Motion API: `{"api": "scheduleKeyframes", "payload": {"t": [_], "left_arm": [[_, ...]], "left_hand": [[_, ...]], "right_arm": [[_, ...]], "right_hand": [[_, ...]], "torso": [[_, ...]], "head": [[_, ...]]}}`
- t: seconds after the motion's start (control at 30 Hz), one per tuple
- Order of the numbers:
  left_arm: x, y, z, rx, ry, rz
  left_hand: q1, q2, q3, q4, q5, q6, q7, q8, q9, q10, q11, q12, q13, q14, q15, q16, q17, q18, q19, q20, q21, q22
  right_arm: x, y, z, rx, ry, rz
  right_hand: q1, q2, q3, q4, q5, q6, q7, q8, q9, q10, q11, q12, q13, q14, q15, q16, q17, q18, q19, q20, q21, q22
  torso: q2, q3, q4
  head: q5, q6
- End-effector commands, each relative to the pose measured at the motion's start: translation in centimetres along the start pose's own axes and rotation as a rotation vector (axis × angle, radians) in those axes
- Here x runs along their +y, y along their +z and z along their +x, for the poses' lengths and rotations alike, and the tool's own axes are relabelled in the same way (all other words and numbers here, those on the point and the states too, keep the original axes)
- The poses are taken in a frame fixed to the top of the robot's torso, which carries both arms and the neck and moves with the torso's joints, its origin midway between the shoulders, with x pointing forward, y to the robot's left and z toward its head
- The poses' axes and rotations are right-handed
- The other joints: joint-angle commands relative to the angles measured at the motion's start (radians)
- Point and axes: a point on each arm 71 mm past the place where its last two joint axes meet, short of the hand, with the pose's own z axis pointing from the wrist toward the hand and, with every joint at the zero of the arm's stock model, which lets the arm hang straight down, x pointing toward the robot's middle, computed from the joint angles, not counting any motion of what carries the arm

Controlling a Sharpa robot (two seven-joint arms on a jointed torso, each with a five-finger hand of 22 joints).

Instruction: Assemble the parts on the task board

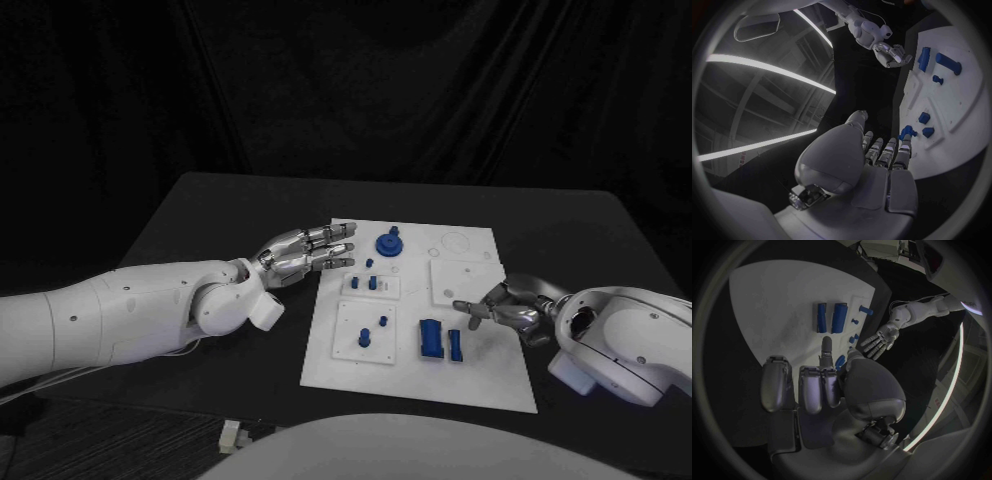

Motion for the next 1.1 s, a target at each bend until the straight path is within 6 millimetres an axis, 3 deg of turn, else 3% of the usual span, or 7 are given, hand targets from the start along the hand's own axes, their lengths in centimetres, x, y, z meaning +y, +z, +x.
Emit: {"api": "scheduleKeyframes", "payload": {"t": [0.03, 0.2, 0.23, 0.3, 0.4, 0.63, 1.1], "left_arm": [[-0.1, 0.0, 0.2, 0.006, -0.007, 0.019], [-0.1, 0.0, 0.2, 0.006, -0.007, 0.020], [-0.1, 0.0, 0.2, 0.006, -0.007, 0.020], [-0.1, 0.0, 0.2, 0.006, -0.007, 0.021], [-0.1, 0.0, 0.2, 0.005, -0.007, 0.021], [-0.1, 0.0, 0.2, 0.006, -0.007, 0.022], [-0.1, 0.1, 0.2, 0.008, -0.008, 0.021]], "left_hand": [[-0.008, 0.000, 0.003, 0.000, 0.004, 0.002, 0.007, 0.003, 0.001, -0.001, -0.001, 0.004, 0.001, -0.002, 0.008, 0.005, 0.002, -0.013, 0.006, -0.001, 0.005, 0.000], [-0.008, 0.000, 0.003, 0.000, 0.004, 0.002, 0.007, 0.003, 0.001, -0.001, -0.001, 0.004, 0.001, -0.002, 0.008, 0.005, 0.002, -0.013, 0.006, -0.001, 0.005, 0.000], [-0.008, 0.000, 0.003, 0.000, 0.004, 0.002, 0.007, 0.003, 0.001, -0.001, -0.001, 0.004, 0.001, -0.002, 0.008, 0.005, 0.002, -0.013, 0.006, -0.001, 0.005, 0.000], [-0.008, 0.000, 0.004, -0.001, 0.004, 0.003, 0.006, 0.004, 0.001, 0.002, 0.000, 0.005, 0.002, -0.001, 0.008, 0.006, 0.002, -0.013, 0.006, -0.001, 0.005, 0.000], [-0.008, 0.000, 0.004, -0.001, 0.004, 0.003, 0.006, 0.004, 0.001, 0.002, 0.000, 0.005, 0.002, -0.001, 0.008, 0.006, 0.002, -0.013, 0.006, -0.001, 0.005, 0.000], [-0.008, 0.000, 0.004, -0.001, 0.004, 0.003, 0.006, 0.004, 0.001, 0.002, 0.000, 0.005, 0.002, -0.001, 0.008, 0.006, 0.002, -0.013, 0.006, -0.001, 0.005, 0.000], [-0.008, 0.000, 0.004, -0.001, 0.004, 0.003, 0.006, 0.004, 0.001, 0.002, 0.000, 0.005, 0.002, -0.001, 0.008, 0.006, 0.002, -0.013, 0.006, -0.001, 0.005, 0.000]], "right_arm": [[1.2, -0.5, -0.9, -0.144, -0.029, -0.160], [1.2, -0.6, -0.8, -0.149, -0.043, -0.193], [1.1, -0.5, -0.7, -0.146, -0.044, -0.194], [0.8, -0.4, -0.5, -0.136, -0.046, -0.189], [0.5, -0.1, -0.2, -0.122, -0.049, -0.181], [-0.1, 0.6, 0.5, -0.081, -0.060, -0.150], [-1.1, 1.3, 1.9, -0.014, -0.081, -0.105]], "right_hand": [[-0.047, 0.026, -0.026, 0.000, -0.016, -0.005, 0.000, -0.007, -0.012, 0.104, -0.004, 0.004, 0.263, 0.095, -0.007, 0.006, 0.216, -0.010, 0.035, -0.005, 0.017, 0.206], [-0.093, 0.066, -0.066, 0.000, -0.042, -0.023, 0.011, -0.040, -0.044, 0.104, 0.005, 0.004, 0.263, 0.094, 0.001, 0.007, 0.216, -0.011, 0.035, 0.001, 0.023, 0.207], [-0.123, 0.089, -0.087, -0.001, -0.068, -0.035, 0.017, -0.059, -0.061, 0.104, 0.012, 0.004, 0.263, 0.094, 0.004, 0.006, 0.214, -0.011, 0.034, 0.004, 0.024, 0.207], [-0.144, 0.111, -0.109, -0.001, -0.084, -0.035, 0.022, -0.073, -0.079, 0.104, 0.016, 0.004, 0.263, 0.094, 0.008, 0.006, 0.215, -0.011, 0.033, 0.008, 0.025, 0.206], [-0.153, 0.122, -0.124, -0.001, -0.093, -0.038, 0.025, -0.083, -0.091, 0.104, 0.018, 0.004, 0.263, 0.094, 0.011, 0.006, 0.213, -0.011, 0.033, 0.011, 0.025, 0.206], [-0.151, 0.134, -0.146, -0.002, -0.099, -0.046, 0.031, -0.101, -0.113, 0.104, 0.024, 0.004, 0.263, 0.092, 0.015, 0.004, 0.207, -0.010, 0.029, 0.015, 0.020, 0.204], [-0.134, 0.130, -0.172, -0.004, -0.085, -0.048, 0.036, -0.117, -0.137, 0.104, 0.028, 0.004, 0.263, 0.091, 0.018, 0.001, 0.199, -0.008, 0.025, 0.019, 0.013, 0.202]], "torso": [[0.000, 0.0003, -0.0009], [-0.001, 0.0003, -0.0002], [-0.001, 0.0002, 0.0000], [-0.002, 0.0002, 0.0001], [0.000, 0.0002, 0.0009], [0.001, 0.0001, 0.0005], [0.000, 0.0000, 0.0003]], "head": [[0.000, 0.000], [0.000, 0.000], [0.000, 0.000], [0.002, 0.000], [0.001, 0.000], [0.001, 0.000], [0.001, 0.000]]}}
